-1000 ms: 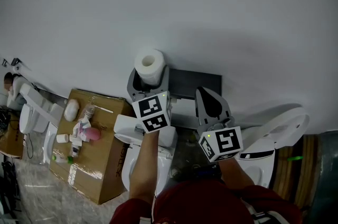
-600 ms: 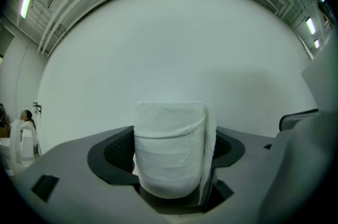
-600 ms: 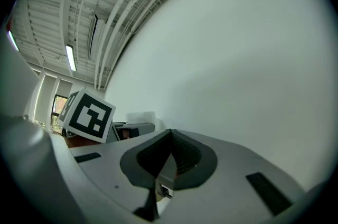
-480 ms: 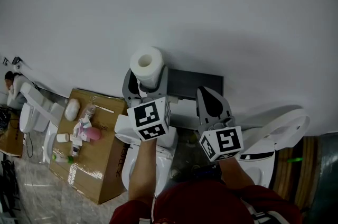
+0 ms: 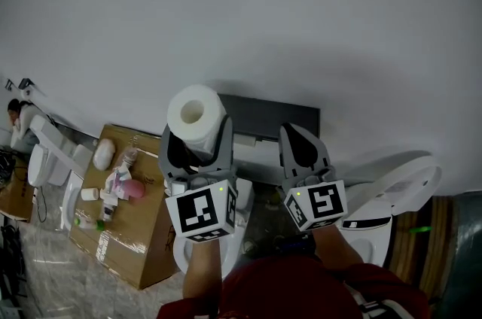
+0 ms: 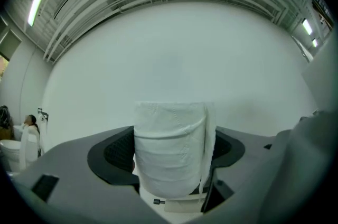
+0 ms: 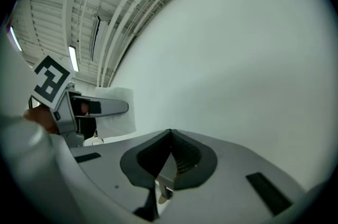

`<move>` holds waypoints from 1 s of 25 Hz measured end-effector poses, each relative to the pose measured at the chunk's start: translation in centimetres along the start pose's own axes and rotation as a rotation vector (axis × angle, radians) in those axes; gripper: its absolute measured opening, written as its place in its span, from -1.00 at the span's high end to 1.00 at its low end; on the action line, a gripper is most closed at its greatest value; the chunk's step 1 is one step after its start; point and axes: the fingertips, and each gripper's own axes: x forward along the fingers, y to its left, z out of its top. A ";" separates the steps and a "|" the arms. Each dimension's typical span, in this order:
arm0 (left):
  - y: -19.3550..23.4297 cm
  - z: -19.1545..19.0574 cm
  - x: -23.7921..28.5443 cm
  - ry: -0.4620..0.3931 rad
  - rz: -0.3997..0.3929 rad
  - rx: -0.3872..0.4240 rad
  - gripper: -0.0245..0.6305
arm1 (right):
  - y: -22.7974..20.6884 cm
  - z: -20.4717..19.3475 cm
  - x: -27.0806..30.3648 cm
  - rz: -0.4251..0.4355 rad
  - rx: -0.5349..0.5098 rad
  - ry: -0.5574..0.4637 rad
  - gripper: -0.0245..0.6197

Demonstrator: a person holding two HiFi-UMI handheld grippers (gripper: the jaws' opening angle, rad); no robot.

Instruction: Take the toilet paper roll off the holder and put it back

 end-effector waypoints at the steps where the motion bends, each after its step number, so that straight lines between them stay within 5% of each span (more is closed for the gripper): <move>1: 0.1 -0.1 -0.7 0.009 0.004 -0.011 -0.37 | 0.1 0.0 0.0 0.004 0.000 0.000 0.90; 14: 0.0 -9.1 -6.5 0.122 0.068 -0.049 -0.37 | 1.7 -0.8 -0.2 0.038 -0.007 0.025 0.90; 25: -0.3 -8.9 -6.3 0.101 0.067 -0.026 -0.37 | 1.5 -1.3 -0.6 0.030 -0.009 0.039 0.90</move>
